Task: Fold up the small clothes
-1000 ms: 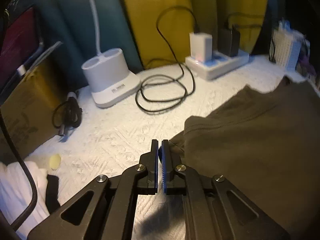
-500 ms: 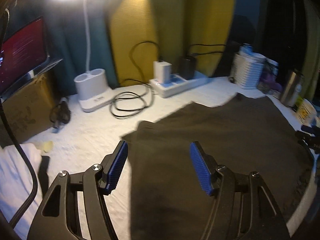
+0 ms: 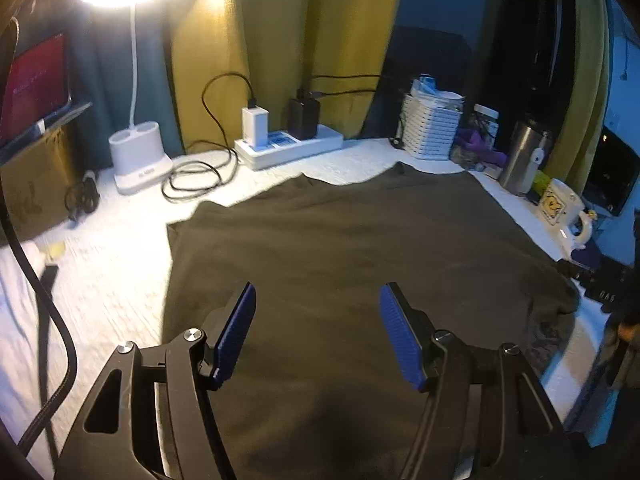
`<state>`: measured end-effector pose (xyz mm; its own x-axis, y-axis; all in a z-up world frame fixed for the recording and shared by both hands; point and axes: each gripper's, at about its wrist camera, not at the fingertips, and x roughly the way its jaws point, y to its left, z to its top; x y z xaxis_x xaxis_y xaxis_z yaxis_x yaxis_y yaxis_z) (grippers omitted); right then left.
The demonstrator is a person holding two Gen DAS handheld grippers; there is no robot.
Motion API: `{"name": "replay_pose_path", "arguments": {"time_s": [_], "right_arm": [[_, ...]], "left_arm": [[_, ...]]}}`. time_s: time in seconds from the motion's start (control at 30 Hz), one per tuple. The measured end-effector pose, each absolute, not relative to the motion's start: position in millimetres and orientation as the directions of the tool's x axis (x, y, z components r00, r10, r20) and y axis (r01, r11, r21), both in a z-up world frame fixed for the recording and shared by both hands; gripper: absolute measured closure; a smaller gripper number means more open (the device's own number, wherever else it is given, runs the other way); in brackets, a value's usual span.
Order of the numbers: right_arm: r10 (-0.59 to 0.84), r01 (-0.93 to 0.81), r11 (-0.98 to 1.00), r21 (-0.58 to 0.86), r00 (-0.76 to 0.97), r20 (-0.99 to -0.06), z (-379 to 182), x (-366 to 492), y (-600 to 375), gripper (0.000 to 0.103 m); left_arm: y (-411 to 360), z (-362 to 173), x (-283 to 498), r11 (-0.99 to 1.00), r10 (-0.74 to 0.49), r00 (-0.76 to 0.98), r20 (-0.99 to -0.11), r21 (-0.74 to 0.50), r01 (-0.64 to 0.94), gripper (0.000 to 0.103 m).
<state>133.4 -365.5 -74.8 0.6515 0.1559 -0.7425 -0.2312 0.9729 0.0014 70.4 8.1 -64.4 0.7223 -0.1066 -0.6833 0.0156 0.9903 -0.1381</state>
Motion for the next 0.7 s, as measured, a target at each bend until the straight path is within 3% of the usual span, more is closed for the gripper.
{"name": "replay_pose_path", "arguments": {"time_s": [0.17, 0.5, 0.7], "right_arm": [[0.164, -0.236, 0.972, 0.013, 0.633, -0.757, -86.0, 112.5, -372.3, 0.025], [0.174, -0.222, 0.974, 0.042, 0.623, -0.763, -96.9, 83.0, -385.3, 0.024], [0.254, -0.203, 0.965, 0.164, 0.581, -0.774, -105.7, 79.5, -398.9, 0.024]], "left_arm": [[-9.5, -69.8, 57.7, 0.987, -0.138, 0.709, -0.692, -0.152, 0.044, 0.038], [-41.7, -72.8, 41.0, 0.984, -0.176, 0.684, -0.708, -0.147, 0.101, 0.038], [-52.6, -78.2, 39.1, 0.982, -0.188, 0.665, -0.722, -0.143, 0.122, 0.038]]}}
